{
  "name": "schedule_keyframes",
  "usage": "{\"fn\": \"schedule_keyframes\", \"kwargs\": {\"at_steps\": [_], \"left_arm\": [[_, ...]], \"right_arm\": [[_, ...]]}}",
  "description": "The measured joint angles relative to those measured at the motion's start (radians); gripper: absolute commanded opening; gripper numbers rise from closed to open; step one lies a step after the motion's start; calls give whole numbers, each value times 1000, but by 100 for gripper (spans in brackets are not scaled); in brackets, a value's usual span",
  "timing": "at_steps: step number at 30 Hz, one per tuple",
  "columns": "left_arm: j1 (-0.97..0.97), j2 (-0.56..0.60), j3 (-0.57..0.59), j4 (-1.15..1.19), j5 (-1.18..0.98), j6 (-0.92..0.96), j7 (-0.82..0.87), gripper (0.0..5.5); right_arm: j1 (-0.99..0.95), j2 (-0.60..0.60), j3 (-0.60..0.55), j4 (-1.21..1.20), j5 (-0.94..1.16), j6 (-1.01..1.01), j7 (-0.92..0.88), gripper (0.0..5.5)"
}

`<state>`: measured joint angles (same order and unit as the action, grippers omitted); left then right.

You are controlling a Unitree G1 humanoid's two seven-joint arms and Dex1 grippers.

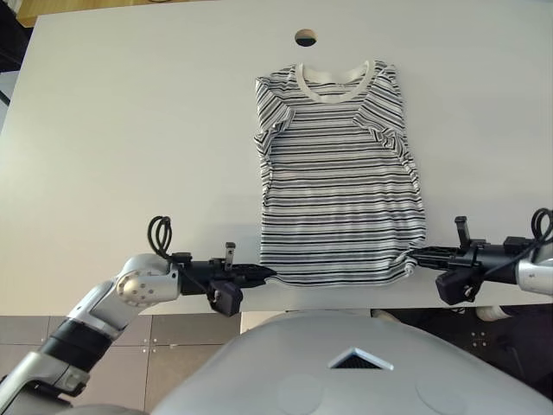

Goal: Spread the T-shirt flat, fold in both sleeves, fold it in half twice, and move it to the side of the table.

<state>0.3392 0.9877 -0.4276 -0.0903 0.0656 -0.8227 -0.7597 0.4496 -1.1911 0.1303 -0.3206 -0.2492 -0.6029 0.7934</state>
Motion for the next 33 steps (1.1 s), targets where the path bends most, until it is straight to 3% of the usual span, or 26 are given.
{"fn": "schedule_keyframes", "kwargs": {"at_steps": [6,12,17,23,28,33], "left_arm": [[158,63,16,-115,-112,20,-19,12],[145,52,58,-140,-120,31,-27,12],[-159,-230,185,55,40,127,223,12],[-515,-473,164,481,291,190,481,12],[-815,-568,144,828,390,179,646,12],[-928,-577,116,1041,439,142,733,12]], "right_arm": [[129,45,-51,-66,131,7,-15,10],[109,74,-80,-77,182,5,-7,10],[-222,346,-72,76,121,92,-209,10],[-622,610,-32,542,-124,182,-570,10],[-894,766,60,932,-239,144,-778,10],[-992,795,117,1143,-280,98,-869,10]]}}
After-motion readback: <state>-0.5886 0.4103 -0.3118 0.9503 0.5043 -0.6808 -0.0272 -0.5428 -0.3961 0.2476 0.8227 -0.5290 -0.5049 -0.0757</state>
